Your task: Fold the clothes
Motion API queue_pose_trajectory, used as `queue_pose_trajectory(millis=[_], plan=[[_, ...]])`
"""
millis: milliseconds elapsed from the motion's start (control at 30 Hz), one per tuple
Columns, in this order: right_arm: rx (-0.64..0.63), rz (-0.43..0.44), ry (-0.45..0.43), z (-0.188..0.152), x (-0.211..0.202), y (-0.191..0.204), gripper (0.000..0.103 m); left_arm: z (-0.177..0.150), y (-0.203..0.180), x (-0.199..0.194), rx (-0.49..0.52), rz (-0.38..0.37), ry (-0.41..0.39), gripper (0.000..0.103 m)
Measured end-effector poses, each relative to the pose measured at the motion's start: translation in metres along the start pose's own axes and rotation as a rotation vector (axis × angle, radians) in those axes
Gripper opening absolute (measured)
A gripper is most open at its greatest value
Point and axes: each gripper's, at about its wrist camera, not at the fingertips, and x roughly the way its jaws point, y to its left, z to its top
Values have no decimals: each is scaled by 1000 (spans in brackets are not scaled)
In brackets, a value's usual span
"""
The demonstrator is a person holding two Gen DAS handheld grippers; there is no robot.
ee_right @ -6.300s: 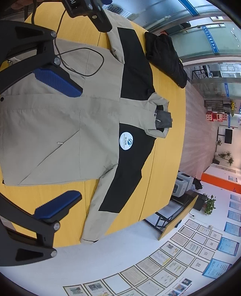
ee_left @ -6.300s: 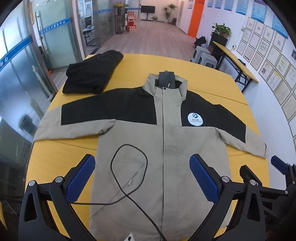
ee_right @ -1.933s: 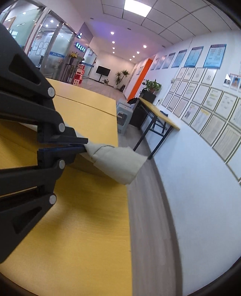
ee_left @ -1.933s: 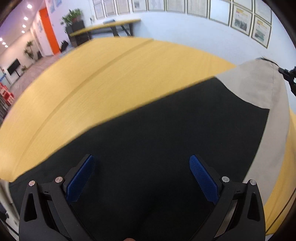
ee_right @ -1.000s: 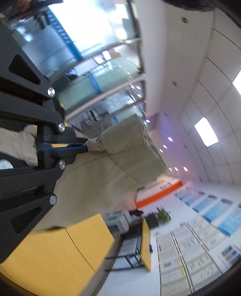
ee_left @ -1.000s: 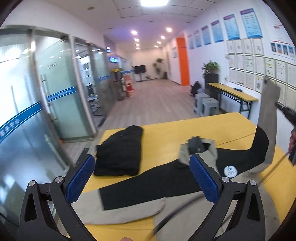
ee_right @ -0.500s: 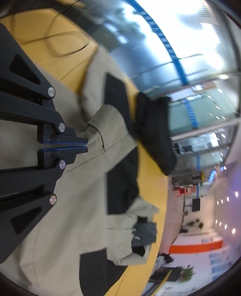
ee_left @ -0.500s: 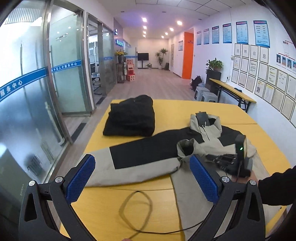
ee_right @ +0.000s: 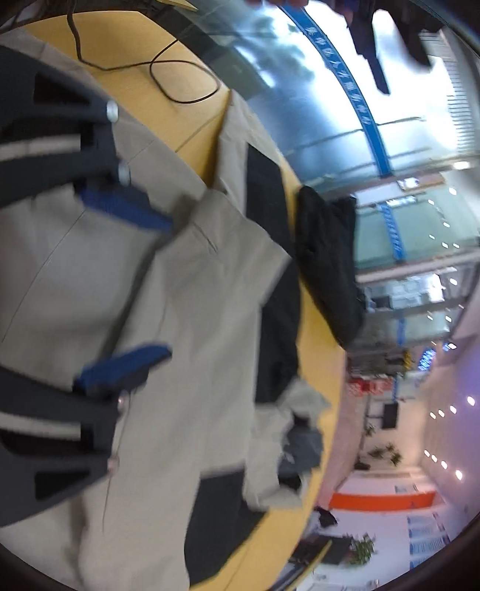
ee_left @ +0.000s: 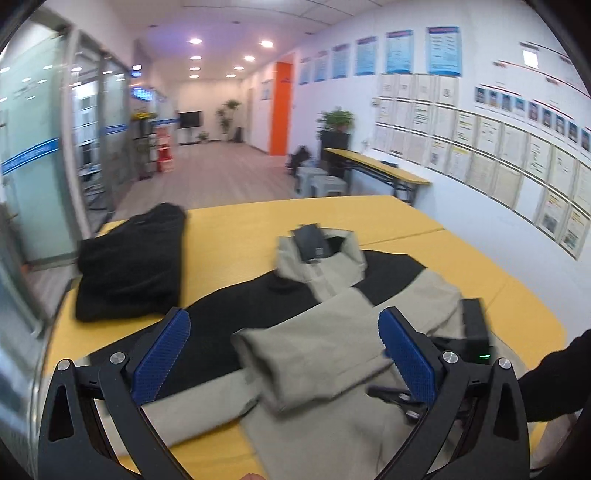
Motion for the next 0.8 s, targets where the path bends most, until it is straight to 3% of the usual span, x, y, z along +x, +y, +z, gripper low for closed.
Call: queue_pose_trajectory(millis=[100,167,233,333,400,467,600,700,800], plan=[[23,-101,-33,-10,-47,-52,86,2,-23,81,72,-68,58,103],[13,-225,22,-25,-70,-104,86,-13,-27,146,70,-80,166,103],[-46,-344,92,-43,-85,-153,86,-38,-25,192,58,-28,287,103],[-120,-463,218,-62,-84,-212,86,-76,-21,230,23,40,420,103],[-155,-477,271,-69,-75,-235,85,-90,-23,231,15,54,409,103],[-174,-485,265,-71,-63,-247,78,-95,-28,229,26,74,390,103],[-82,-423,159,-58,-54,-259,59,-96,-30,229,15,85,388,103],[49,-406,110,-58,-61,-273,57,-97,-30,224,5,89,375,103],[84,-412,149,-70,-70,-287,57,-97,-31,221,4,98,372,103]])
